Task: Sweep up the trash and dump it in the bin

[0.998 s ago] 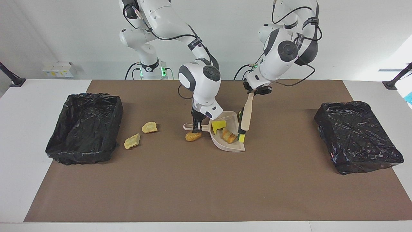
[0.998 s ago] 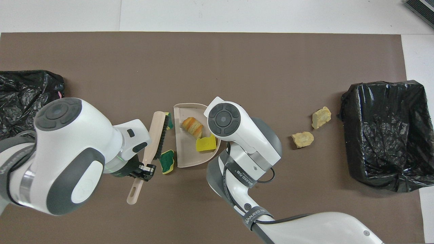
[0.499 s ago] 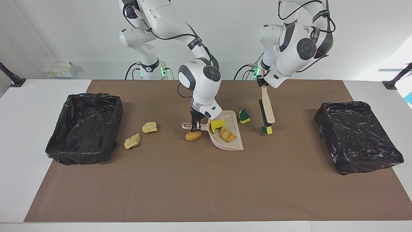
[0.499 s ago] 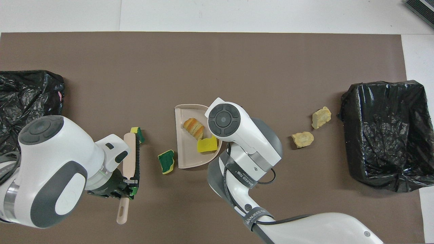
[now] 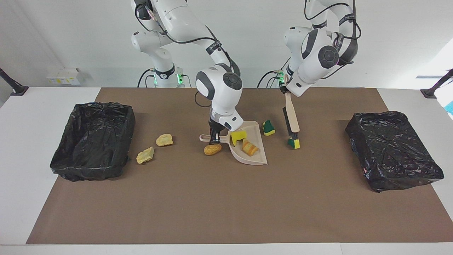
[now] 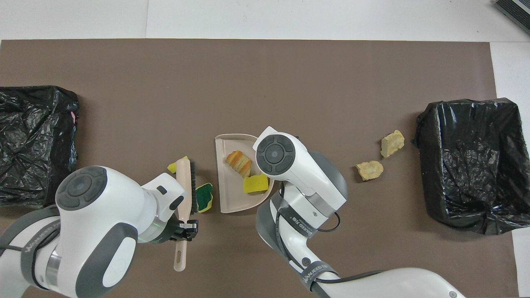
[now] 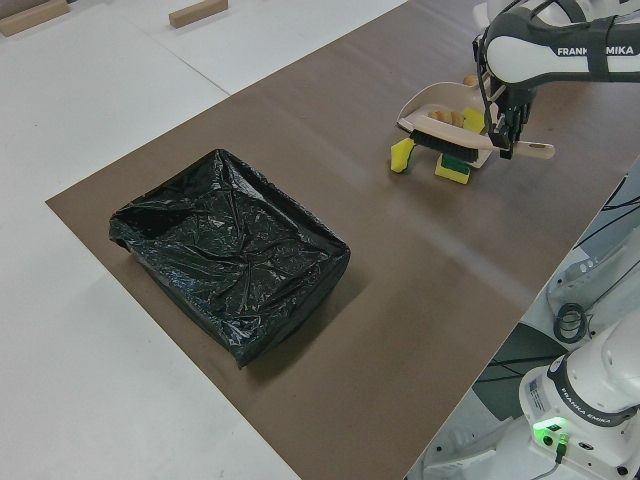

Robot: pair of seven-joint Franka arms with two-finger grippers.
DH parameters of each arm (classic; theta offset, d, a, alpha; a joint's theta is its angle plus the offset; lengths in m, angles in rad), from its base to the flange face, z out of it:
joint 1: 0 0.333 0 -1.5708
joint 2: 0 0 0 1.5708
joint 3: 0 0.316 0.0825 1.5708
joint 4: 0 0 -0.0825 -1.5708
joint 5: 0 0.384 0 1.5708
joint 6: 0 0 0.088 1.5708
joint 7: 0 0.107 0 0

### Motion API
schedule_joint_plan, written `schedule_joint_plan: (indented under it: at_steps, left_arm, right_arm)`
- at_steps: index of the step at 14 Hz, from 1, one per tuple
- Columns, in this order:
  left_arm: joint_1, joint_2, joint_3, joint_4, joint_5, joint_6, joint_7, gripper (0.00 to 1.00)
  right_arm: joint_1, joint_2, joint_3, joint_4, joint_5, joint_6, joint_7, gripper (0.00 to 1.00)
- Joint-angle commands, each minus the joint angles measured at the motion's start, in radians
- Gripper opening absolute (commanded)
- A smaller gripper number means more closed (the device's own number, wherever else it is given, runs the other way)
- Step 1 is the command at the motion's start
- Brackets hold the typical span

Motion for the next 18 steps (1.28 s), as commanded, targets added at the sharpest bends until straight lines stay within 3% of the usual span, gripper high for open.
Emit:
schedule_joint_plan:
  at_steps: [1, 3, 6, 11, 14, 18]
  left_arm:
    - [-0.053, 0.005, 0.009, 0.032, -0.033, 0.020, -0.011, 0.00]
    - [-0.075, 0.038, 0.009, 0.113, -0.056, 0.005, -0.013, 0.00]
    - [-0.026, 0.043, 0.023, 0.170, -0.082, -0.076, -0.020, 0.00]
    - [0.148, 0.004, 0.028, 0.094, -0.065, -0.165, -0.036, 0.00]
    - [0.133, -0.003, 0.016, -0.015, -0.024, -0.136, -0.162, 0.00]
    - [-0.051, 0.034, 0.000, -0.139, -0.017, 0.132, -0.207, 0.00]
  right_arm:
    - [0.013, -0.036, 0.004, -0.057, -0.028, -0.008, 0.047, 0.00]
    - [0.017, -0.036, 0.002, -0.060, -0.028, -0.012, 0.049, 0.00]
    - [0.017, -0.038, 0.002, -0.060, -0.030, -0.025, 0.050, 0.00]
    - [0.026, -0.046, 0.001, -0.063, -0.051, -0.038, 0.052, 0.00]
    - [0.038, -0.056, 0.001, -0.075, -0.087, -0.071, 0.061, 0.00]
    - [0.053, -0.064, 0.004, -0.058, -0.137, -0.158, 0.110, 0.00]
